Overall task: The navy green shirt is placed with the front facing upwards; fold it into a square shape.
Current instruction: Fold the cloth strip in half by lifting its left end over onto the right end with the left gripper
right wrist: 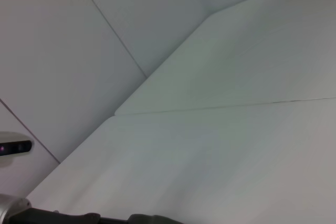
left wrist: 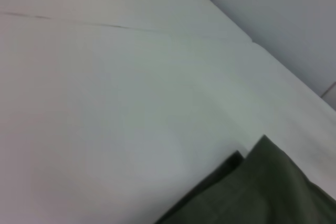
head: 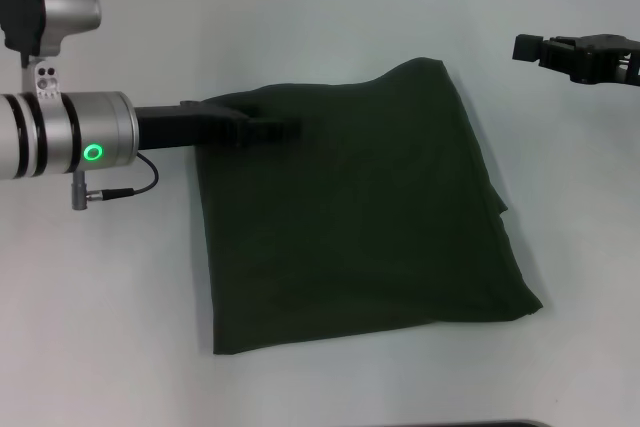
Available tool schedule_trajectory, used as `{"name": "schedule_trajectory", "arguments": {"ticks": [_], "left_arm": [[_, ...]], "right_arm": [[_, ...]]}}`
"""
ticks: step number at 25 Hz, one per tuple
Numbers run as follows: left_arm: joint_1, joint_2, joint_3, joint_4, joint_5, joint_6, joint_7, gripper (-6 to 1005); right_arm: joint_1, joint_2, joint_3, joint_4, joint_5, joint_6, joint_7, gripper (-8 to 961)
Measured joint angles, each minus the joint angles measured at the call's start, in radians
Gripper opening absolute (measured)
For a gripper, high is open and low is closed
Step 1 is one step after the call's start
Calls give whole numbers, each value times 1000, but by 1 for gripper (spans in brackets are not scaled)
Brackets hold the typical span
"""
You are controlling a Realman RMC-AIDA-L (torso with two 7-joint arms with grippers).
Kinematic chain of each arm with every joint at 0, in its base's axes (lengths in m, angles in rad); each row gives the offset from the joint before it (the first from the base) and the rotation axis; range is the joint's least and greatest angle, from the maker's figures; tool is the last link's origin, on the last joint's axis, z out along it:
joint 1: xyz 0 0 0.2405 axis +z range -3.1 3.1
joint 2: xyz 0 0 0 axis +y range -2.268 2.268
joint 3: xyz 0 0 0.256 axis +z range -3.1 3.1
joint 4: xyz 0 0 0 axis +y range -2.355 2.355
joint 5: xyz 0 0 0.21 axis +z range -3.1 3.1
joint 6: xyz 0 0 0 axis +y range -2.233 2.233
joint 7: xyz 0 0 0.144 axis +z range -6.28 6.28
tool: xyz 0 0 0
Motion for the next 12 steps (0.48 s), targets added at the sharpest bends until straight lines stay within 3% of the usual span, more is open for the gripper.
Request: {"name": "schedule_trajectory", "arguments": {"ticks": [7,12], "left_arm": [[0,7,-10,-7,-4,-9,-4,823],[10,5,-19,-65,-28,98,-15,823]], "right_arm": [[-3,0,1,0,0,0,-4,3],[-1,-4,-3,0,0,0,-2,3]]}}
